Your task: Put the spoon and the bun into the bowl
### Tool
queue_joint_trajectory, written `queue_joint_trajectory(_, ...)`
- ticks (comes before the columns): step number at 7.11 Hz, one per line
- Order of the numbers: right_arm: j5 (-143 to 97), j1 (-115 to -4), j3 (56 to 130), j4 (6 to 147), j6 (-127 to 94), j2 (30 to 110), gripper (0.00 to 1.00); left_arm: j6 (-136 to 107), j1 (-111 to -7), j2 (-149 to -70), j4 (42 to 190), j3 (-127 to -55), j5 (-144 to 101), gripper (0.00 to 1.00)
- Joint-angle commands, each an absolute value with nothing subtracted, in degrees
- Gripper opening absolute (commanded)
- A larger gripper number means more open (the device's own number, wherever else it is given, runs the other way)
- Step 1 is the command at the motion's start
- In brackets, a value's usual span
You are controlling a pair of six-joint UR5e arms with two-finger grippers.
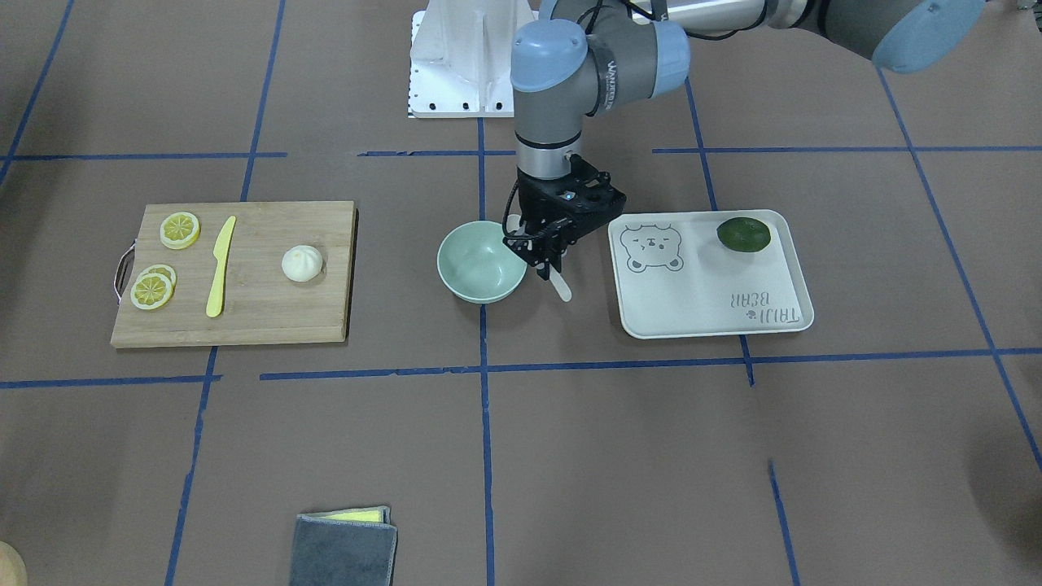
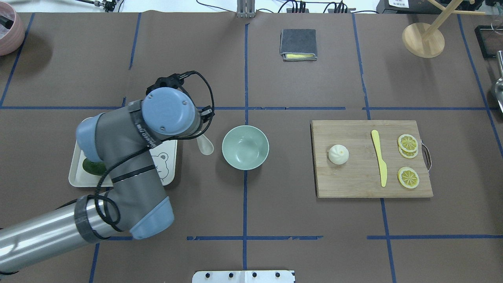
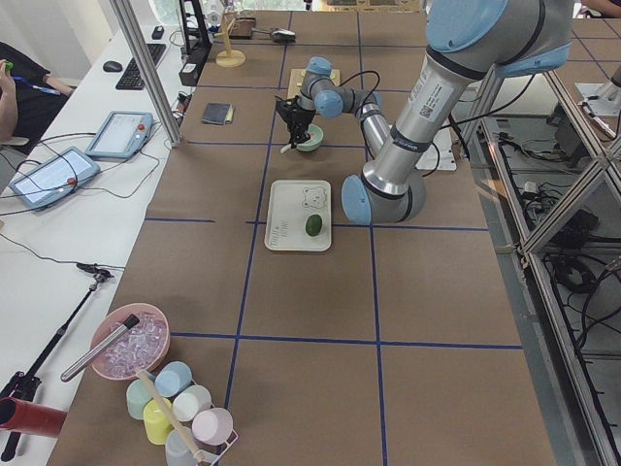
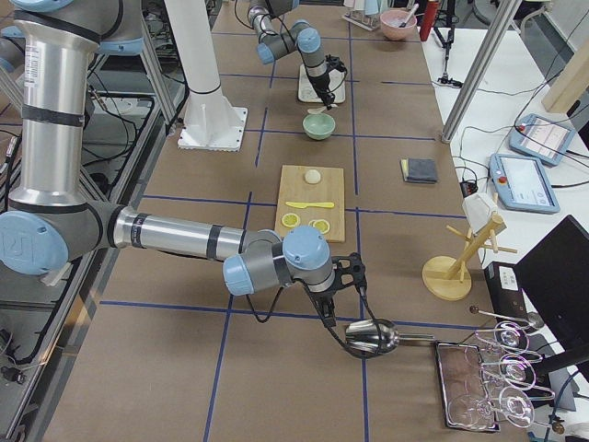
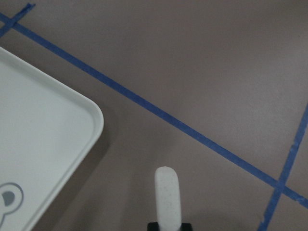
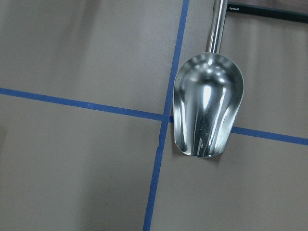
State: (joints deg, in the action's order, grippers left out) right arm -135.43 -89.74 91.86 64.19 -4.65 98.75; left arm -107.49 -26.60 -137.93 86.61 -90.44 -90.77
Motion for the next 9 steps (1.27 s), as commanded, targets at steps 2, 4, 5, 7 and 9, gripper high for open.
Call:
queue_joint_trajectory(2,-135.44,-89.82,92.02,64.16,-4.75,99.40,1.00,-110.48,-24.09,-140.89,86.48,-87.01,-90.70,0.00)
queue_joint_trajectory(4,-135.44,-89.74,92.02,64.16,-4.75,99.40,1.00,-109.61,-24.08,-140.80,86.48,-87.53,-90.70,0.06)
queue_joint_trajectory(5,-135.35,-89.74,92.02,64.16,-4.75,99.40,1.00,-108.21,-24.43,-140.71,86.40,-87.63,-90.70,0.06)
queue_joint_trajectory(7,-135.35,-89.74,92.02,64.16,-4.83,99.32,1.00,-106.27,-26.97,-140.36,86.31,-87.63,-90.70,0.06)
queue_joint_trajectory(9,-135.35,-89.74,91.93,64.16,-4.83,99.32,1.00,-106.17,-27.69,-139.84,86.31,-87.37,-90.62,0.06)
